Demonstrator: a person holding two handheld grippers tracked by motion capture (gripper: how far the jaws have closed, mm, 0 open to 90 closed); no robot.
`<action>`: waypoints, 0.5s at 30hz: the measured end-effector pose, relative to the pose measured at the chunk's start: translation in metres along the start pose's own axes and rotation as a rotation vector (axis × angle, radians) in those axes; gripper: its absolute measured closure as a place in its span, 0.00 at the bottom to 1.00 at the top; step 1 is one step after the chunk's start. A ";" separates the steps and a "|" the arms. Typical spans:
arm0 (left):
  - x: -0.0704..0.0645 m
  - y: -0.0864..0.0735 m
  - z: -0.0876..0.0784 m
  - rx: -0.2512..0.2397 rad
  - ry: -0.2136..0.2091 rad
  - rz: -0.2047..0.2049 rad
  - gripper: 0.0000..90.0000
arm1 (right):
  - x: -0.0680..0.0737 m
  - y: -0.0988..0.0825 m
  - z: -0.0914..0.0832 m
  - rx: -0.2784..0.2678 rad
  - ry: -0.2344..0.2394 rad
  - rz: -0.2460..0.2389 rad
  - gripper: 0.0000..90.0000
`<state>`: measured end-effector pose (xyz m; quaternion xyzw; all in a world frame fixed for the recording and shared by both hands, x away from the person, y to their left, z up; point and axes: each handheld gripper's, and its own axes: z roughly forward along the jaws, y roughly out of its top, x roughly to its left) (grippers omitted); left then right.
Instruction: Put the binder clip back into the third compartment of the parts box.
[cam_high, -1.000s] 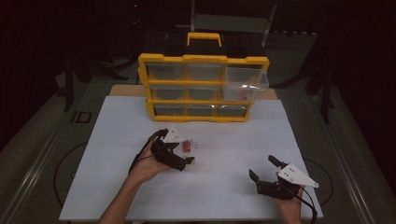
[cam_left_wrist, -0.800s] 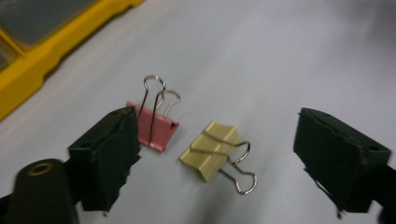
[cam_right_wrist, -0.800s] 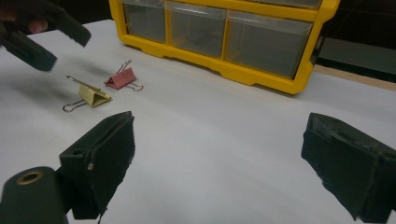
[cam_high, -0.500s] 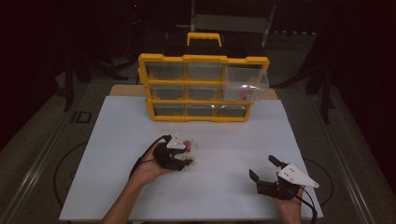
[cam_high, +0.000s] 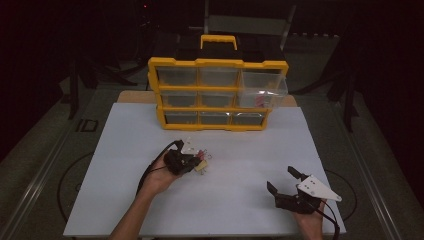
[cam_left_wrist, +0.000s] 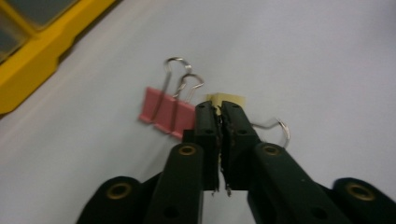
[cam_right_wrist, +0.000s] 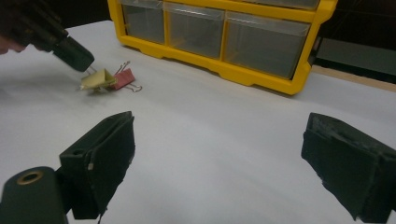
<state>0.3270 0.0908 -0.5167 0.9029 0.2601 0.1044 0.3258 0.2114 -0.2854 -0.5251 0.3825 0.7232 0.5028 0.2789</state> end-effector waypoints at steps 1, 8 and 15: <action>0.002 0.000 0.000 0.000 0.004 -0.008 0.99 | 0.000 0.000 0.000 0.002 0.000 0.000 0.10; 0.006 0.000 -0.002 -0.021 -0.021 -0.039 1.00 | -0.001 0.000 0.000 -0.002 -0.002 0.002 0.10; 0.010 0.004 -0.013 -0.071 -0.038 -0.060 1.00 | 0.000 0.000 0.000 -0.003 0.004 0.003 0.10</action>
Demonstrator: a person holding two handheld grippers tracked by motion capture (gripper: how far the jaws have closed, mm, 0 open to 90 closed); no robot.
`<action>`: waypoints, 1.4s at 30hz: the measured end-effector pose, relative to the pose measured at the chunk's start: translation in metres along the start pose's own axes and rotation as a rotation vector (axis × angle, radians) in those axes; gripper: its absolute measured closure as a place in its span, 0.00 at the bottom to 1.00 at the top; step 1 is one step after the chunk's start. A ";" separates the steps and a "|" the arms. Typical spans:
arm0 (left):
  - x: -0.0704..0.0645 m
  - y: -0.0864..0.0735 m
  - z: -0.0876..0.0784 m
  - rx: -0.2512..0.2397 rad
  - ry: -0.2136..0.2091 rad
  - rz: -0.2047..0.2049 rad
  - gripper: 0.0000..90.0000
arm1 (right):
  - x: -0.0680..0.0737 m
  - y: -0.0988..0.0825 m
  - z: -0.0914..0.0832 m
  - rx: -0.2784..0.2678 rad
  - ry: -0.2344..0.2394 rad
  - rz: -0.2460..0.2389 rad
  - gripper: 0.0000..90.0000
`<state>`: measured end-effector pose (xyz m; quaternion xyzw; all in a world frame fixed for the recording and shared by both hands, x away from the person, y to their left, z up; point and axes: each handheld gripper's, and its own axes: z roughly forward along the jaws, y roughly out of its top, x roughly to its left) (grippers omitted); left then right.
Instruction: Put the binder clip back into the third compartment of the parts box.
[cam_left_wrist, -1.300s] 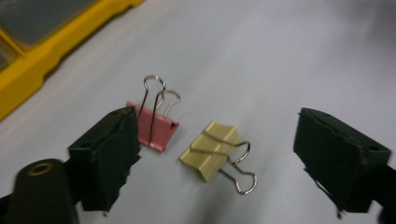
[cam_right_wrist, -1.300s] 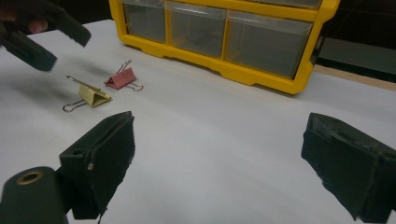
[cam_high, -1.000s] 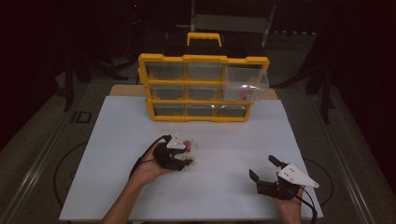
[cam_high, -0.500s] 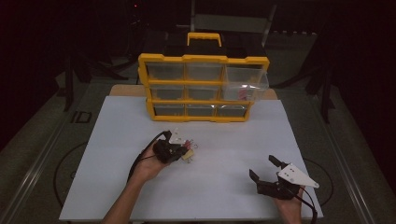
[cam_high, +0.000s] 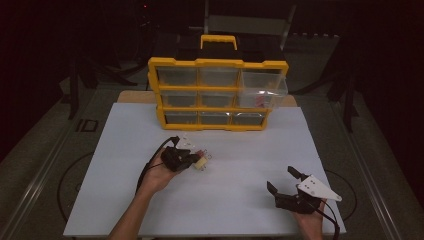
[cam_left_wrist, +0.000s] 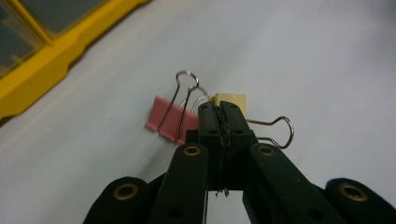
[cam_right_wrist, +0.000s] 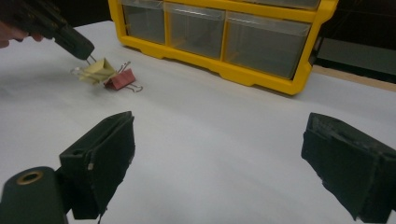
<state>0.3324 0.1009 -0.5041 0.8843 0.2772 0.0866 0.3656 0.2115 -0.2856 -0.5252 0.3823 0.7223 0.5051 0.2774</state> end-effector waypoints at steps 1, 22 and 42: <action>0.001 0.003 -0.005 -0.011 0.001 0.001 1.00 | 0.000 0.000 0.000 0.000 0.003 0.002 0.10; 0.012 0.041 -0.045 -0.134 -0.009 -0.009 1.00 | 0.000 0.000 0.001 -0.009 0.016 0.012 0.10; 0.021 0.084 -0.073 -0.197 -0.011 0.012 1.00 | 0.000 0.000 0.001 -0.011 0.019 0.020 0.10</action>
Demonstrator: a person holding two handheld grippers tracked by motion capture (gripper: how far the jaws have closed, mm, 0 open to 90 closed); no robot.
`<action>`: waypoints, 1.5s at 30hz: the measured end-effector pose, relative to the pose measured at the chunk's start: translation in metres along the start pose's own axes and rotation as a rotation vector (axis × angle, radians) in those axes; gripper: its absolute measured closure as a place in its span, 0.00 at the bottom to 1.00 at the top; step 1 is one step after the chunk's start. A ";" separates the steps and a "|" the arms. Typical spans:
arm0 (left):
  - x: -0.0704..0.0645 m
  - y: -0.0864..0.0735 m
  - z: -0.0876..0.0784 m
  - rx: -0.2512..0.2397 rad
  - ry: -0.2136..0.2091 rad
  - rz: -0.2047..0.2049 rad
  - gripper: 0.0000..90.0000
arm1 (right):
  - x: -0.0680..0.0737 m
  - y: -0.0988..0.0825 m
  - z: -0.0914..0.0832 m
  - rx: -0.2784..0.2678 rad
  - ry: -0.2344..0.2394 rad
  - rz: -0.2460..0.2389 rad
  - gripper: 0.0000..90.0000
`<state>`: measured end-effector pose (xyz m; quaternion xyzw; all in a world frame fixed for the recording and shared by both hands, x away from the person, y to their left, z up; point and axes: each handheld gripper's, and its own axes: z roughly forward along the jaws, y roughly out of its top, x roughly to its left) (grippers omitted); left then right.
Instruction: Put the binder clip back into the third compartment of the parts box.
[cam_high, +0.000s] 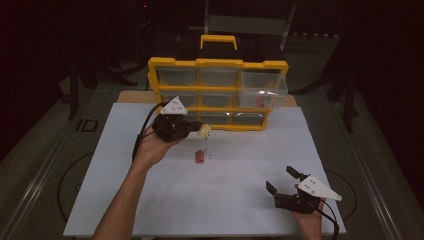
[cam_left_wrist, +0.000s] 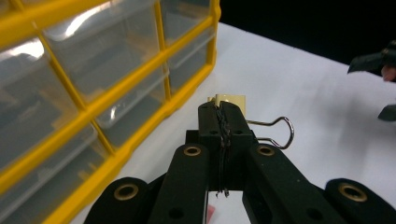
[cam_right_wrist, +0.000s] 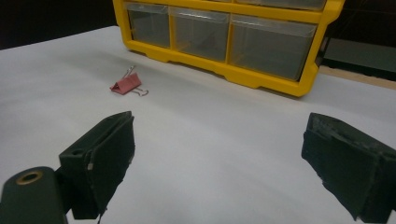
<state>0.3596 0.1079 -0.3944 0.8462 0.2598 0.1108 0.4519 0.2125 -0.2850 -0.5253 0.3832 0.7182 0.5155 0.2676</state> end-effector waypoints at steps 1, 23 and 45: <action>0.000 0.004 -0.001 -0.005 0.001 0.000 1.00 | 0.000 0.000 0.000 0.000 -0.001 0.001 0.10; 0.010 0.090 -0.018 -0.054 -0.006 0.050 1.00 | 0.000 0.000 0.000 -0.003 0.003 0.002 0.10; 0.014 0.155 -0.002 -0.079 -0.015 0.051 1.00 | -0.005 0.000 -0.004 -0.012 -0.011 0.021 0.10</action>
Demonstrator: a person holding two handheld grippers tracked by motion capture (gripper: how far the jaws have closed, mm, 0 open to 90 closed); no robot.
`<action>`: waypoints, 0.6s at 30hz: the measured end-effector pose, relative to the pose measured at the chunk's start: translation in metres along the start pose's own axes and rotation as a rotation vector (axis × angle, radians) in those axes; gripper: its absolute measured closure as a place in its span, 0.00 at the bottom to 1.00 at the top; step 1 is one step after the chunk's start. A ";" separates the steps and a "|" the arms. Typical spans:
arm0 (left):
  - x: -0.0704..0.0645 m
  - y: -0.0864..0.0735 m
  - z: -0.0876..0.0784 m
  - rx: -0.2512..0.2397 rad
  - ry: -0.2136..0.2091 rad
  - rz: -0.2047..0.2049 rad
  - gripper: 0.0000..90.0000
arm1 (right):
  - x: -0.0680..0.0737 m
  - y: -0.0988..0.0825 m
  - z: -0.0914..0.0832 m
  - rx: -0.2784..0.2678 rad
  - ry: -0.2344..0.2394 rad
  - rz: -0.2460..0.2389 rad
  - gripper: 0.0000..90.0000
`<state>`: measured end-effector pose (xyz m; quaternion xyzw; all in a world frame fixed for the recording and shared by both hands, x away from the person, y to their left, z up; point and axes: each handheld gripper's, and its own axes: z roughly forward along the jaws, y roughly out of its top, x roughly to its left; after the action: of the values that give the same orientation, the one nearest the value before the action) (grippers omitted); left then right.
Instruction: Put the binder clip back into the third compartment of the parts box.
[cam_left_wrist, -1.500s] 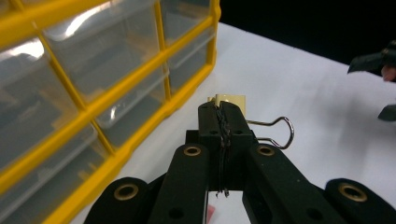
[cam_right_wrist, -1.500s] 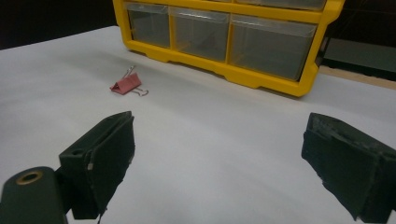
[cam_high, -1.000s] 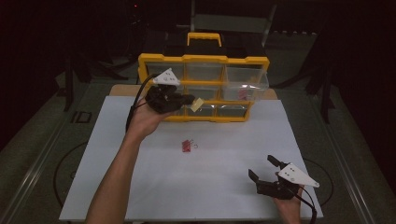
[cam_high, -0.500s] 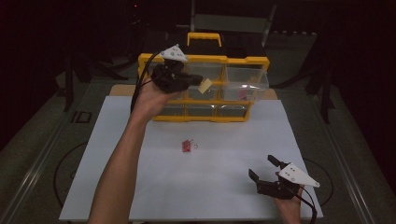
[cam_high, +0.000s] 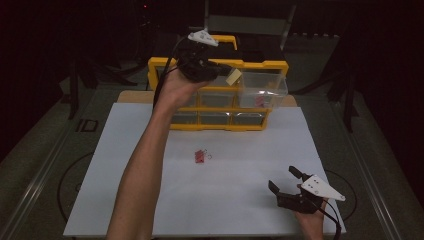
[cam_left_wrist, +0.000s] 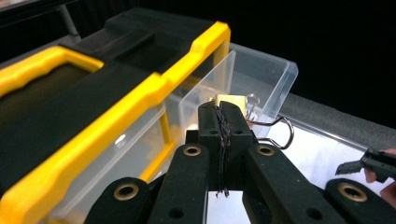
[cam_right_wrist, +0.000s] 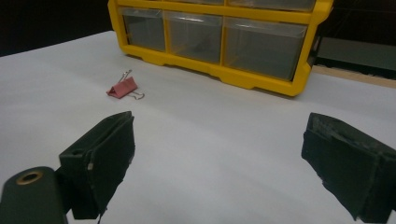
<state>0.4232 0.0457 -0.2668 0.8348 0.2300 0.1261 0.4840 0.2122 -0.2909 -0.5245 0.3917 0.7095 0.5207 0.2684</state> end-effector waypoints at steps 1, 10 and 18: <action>-0.001 0.003 0.002 0.001 0.000 0.004 1.00 | 0.000 0.000 0.000 0.000 0.000 0.000 0.10; -0.012 0.026 0.023 -0.008 -0.012 0.012 1.00 | -0.001 0.001 0.001 -0.004 0.010 0.003 0.10; -0.014 0.019 0.038 -0.005 0.022 -0.032 0.56 | 0.001 0.001 0.000 -0.008 0.014 0.004 0.10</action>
<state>0.4325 0.0019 -0.2694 0.8284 0.2482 0.1283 0.4854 0.2121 -0.2904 -0.5236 0.3887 0.7083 0.5268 0.2640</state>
